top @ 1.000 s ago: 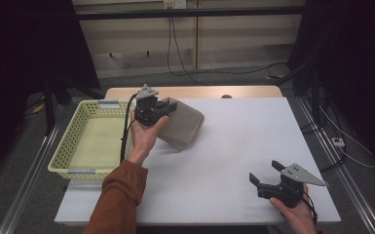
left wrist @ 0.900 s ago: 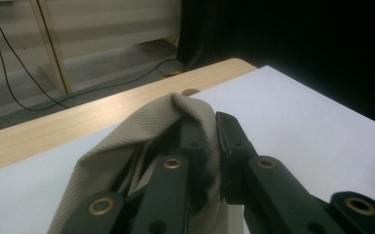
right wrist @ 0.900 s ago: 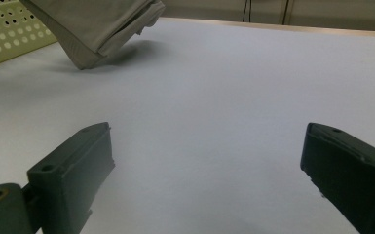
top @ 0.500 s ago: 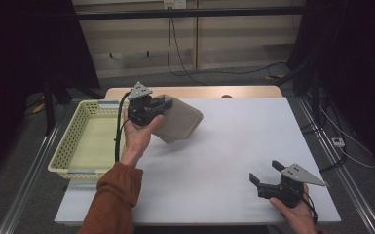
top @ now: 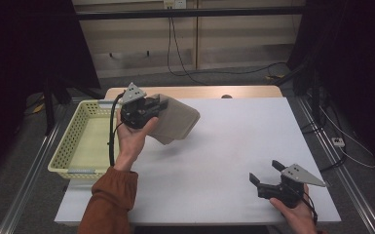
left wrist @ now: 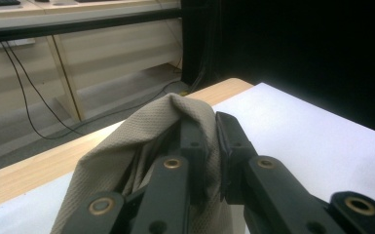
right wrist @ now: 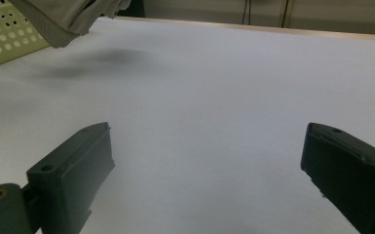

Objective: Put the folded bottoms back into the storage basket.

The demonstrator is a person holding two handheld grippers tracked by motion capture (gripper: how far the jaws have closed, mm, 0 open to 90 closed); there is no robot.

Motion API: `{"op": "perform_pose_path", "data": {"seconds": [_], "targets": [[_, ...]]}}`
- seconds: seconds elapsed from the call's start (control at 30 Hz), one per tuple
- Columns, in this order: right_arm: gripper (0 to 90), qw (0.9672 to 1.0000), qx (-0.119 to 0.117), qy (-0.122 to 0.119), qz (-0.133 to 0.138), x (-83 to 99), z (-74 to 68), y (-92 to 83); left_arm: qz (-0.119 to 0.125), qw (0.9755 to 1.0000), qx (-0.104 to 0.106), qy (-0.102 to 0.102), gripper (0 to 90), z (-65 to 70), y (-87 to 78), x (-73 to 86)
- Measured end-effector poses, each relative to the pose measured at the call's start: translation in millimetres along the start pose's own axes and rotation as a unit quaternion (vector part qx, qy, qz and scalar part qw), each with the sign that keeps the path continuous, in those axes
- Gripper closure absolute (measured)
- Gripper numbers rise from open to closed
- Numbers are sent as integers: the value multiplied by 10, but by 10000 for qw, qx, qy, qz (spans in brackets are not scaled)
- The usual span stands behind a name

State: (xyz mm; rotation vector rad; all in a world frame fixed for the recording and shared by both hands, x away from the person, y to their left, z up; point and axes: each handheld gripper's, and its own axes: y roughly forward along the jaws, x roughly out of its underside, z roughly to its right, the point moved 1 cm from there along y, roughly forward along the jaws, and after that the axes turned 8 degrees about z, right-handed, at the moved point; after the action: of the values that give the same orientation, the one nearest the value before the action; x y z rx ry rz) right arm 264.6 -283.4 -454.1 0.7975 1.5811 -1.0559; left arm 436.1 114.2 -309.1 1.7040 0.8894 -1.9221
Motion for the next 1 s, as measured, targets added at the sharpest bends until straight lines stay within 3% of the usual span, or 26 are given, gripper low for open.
{"op": "perform_pose_path", "data": {"seconds": [0.5, 1.0], "targets": [[43, 10000, -15, -11, 4, 2, -2, 9, 273, 9996, -53, 60, 834, -15, -287, -111], [43, 10000, -36, -45, 37, -5, -17, 6, 382, 9990, -193, 124, 835, -39, -555, -170]]}}
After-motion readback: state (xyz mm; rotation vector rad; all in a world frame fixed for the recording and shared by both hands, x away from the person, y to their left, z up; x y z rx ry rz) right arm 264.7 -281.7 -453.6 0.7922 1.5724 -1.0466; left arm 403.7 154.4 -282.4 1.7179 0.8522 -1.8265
